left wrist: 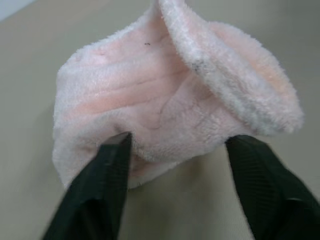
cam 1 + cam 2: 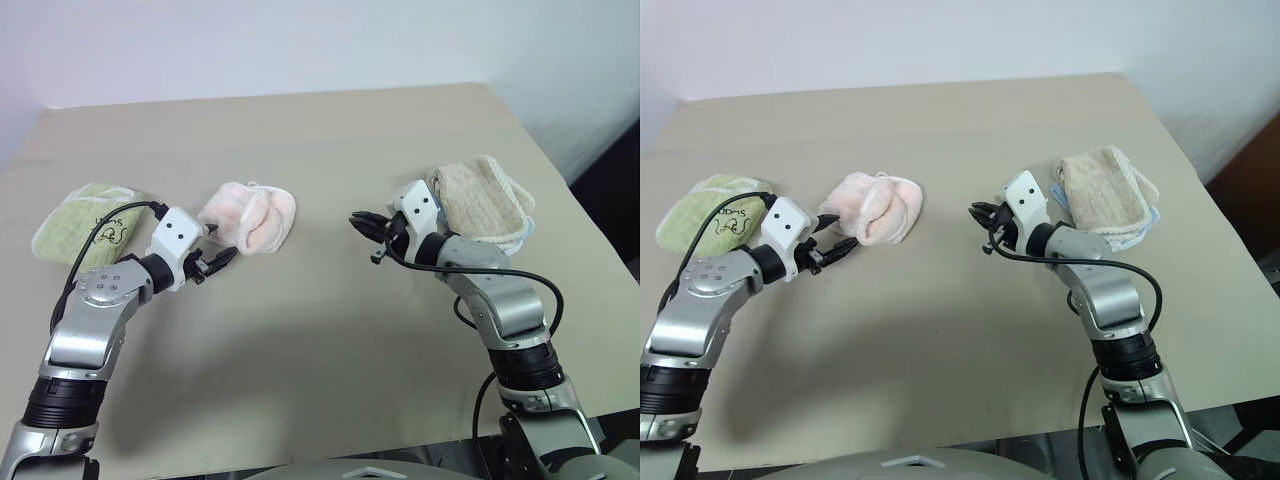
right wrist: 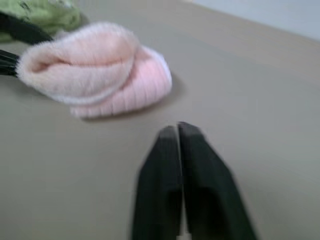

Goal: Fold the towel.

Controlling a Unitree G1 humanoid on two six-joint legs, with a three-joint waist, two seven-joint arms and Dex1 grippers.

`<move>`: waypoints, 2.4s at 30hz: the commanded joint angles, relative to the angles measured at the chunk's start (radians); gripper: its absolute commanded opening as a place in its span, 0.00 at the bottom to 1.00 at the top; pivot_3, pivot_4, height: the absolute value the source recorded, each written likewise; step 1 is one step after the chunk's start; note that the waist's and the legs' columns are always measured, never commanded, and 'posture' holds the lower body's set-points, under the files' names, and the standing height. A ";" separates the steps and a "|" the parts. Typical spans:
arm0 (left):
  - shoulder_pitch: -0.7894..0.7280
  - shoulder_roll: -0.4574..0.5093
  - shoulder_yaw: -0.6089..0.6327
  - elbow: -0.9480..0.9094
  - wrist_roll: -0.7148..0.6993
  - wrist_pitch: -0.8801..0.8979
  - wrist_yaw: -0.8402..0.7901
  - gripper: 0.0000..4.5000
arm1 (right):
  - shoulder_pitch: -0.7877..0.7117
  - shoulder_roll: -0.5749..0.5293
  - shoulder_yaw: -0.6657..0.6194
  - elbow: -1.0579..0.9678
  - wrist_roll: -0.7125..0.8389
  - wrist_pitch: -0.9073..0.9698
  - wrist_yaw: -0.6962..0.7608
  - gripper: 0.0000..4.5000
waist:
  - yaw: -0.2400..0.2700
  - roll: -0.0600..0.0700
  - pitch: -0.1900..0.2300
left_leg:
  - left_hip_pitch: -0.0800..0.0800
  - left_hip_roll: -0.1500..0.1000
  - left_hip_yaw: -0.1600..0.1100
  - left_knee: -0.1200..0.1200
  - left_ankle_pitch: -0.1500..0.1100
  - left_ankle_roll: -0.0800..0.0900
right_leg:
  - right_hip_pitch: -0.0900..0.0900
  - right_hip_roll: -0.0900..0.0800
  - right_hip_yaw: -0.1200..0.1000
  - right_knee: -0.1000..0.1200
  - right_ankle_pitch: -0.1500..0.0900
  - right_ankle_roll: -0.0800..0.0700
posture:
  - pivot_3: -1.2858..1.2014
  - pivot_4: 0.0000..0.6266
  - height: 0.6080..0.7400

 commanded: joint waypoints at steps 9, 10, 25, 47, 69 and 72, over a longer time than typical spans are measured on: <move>-0.008 0.033 0.175 0.005 -0.178 0.043 -0.114 0.01 | -0.208 0.166 0.088 0.173 0.002 -0.068 0.027 0.00 | -0.019 0.000 0.000 | 0.002 0.000 0.000 0.000 0.000 -0.001 | 0.001 0.000 0.001 0.001 0.000 0.000 | 0.52 0.24 0.93; -0.018 0.028 0.173 0.017 -0.167 0.033 -0.099 0.01 | -0.227 0.182 0.099 0.203 -0.002 -0.081 0.034 0.00 | -0.019 0.000 0.000 | 0.002 0.000 0.000 0.000 0.000 -0.001 | 0.001 0.000 0.001 0.001 0.000 0.000 | 0.52 0.24 0.93; -0.207 -0.102 -0.156 0.385 0.209 -0.122 0.074 0.01 | -0.464 0.412 0.149 0.943 -0.143 -0.215 -0.007 0.00 | -0.019 0.000 -0.001 | 0.004 -0.002 0.000 -0.002 0.001 -0.003 | 0.001 -0.001 0.001 0.007 0.000 0.000 | 0.52 0.24 0.93; -0.343 -0.112 0.242 0.381 -0.291 0.273 0.104 0.58 | -0.157 0.168 0.008 0.195 -0.006 -0.017 0.038 0.00 | -0.022 0.000 -0.001 | 0.007 -0.002 0.000 0.001 0.003 -0.005 | 0.000 0.001 0.003 0.017 0.000 0.000 | 0.52 0.24 0.93; -0.546 -0.091 0.003 0.823 -0.132 0.238 -0.323 0.79 | -0.024 0.145 -0.006 0.043 0.012 0.038 -0.068 0.00 | -0.016 -0.001 -0.001 | 0.006 -0.002 0.002 0.001 0.003 -0.004 | -0.001 0.000 0.005 0.016 0.000 0.000 | 0.52 0.24 0.93; -0.527 -0.099 0.029 0.802 -0.149 0.251 -0.308 0.55 | -0.018 0.143 -0.006 0.035 0.012 0.044 -0.072 0.00 | -0.015 -0.001 -0.001 | 0.005 -0.002 0.002 0.001 0.003 -0.004 | -0.001 0.000 0.005 0.016 0.000 0.000 | 0.52 0.24 0.93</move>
